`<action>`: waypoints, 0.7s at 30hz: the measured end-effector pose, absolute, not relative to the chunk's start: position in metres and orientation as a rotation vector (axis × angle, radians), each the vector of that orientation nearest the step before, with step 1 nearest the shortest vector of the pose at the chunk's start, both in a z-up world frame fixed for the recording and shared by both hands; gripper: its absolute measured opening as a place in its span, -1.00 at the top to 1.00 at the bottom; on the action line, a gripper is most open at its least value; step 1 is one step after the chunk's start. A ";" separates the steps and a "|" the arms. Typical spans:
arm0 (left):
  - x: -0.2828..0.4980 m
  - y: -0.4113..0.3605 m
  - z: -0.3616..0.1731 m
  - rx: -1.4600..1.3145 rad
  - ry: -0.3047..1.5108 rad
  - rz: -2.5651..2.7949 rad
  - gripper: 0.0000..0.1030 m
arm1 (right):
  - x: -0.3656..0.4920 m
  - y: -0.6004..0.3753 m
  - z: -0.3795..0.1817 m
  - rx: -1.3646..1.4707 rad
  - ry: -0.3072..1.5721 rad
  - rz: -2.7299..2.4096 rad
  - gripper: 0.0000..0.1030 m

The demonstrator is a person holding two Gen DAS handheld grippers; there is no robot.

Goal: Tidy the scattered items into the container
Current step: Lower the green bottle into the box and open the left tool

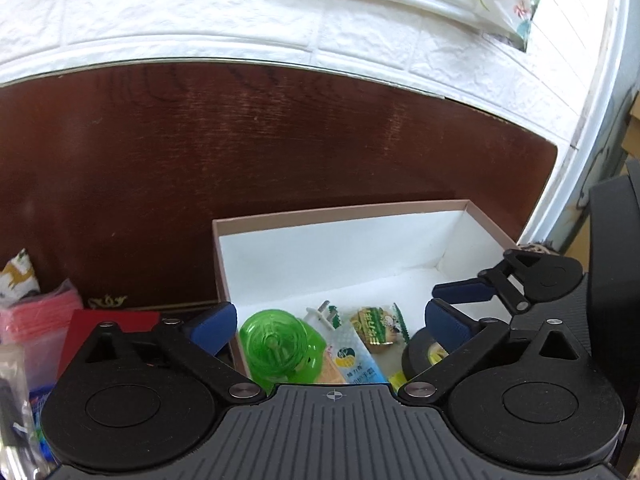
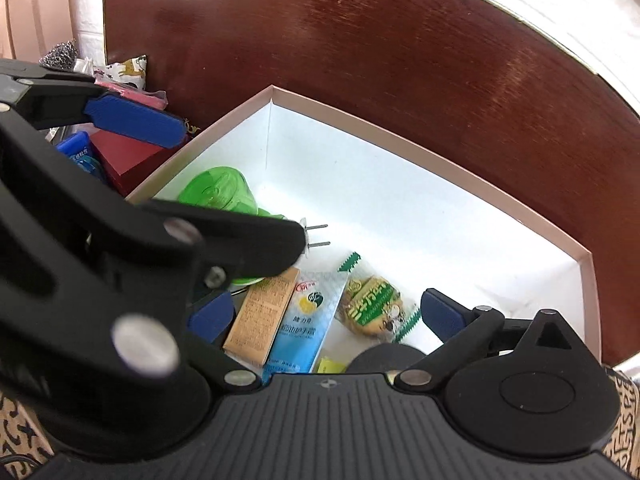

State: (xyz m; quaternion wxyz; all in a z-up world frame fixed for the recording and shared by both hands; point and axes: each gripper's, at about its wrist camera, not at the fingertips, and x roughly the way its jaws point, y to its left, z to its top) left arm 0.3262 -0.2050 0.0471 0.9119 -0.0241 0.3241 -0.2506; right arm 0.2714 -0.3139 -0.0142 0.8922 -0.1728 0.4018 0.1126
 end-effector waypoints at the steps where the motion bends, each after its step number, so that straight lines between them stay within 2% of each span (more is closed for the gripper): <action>1: 0.325 -0.203 0.048 -0.055 0.673 -0.515 -1.00 | 0.274 -0.310 -0.010 -0.358 0.835 0.233 -0.97; 6: 0.312 -0.200 0.055 -0.052 0.666 -0.500 -1.00 | 0.258 -0.306 -0.001 -0.358 0.822 0.235 -0.99; 9: 0.299 -0.197 0.059 -0.049 0.654 -0.505 -1.00 | 0.280 -0.300 0.006 -0.337 0.811 0.239 -0.99; 21: 0.232 -0.156 0.070 -0.159 0.637 -0.463 -1.00 | 0.229 -0.291 0.022 -0.238 0.762 0.203 -0.99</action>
